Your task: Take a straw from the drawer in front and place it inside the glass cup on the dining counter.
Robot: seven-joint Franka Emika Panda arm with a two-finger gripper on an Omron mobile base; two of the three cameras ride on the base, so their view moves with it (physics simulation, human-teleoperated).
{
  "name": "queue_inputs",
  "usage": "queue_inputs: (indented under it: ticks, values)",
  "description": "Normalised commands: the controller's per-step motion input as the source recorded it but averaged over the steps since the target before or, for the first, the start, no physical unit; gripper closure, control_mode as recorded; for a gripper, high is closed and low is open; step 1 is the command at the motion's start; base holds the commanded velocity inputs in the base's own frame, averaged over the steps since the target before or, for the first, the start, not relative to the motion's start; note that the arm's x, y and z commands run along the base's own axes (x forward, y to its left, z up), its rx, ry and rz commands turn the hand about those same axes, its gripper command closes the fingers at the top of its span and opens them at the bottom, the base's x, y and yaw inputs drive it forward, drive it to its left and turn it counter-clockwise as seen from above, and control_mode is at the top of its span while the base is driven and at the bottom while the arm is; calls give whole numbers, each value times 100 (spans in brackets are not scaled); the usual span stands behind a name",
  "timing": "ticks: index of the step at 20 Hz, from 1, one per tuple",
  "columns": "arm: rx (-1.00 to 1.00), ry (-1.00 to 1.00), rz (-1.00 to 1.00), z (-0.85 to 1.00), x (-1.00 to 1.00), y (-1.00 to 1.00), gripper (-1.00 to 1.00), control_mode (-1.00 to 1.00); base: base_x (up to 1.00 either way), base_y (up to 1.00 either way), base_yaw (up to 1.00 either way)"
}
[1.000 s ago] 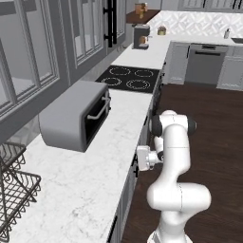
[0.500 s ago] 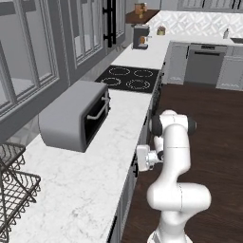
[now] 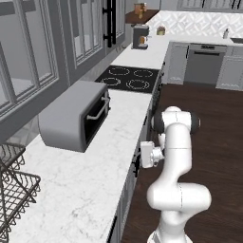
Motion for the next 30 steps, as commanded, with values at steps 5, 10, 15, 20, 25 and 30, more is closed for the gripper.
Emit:
queue_inputs:
  ticks: [5,10,15,20,25,30]
  values:
    - [0,-2,0,28,-51,-37,100,-100,0,0,0]
    - [4,0,0,22,-51,-51,100,-100,0,0,0]
    - [8,0,0,21,-45,-64,100,-100,0,0,0]
    - [10,0,1,14,-31,-66,100,-100,0,0,0]
    - [6,3,-3,-1,-7,-30,-100,-100,0,0,0]
    - [2,9,-2,-14,-5,-3,-100,-100,0,0,0]
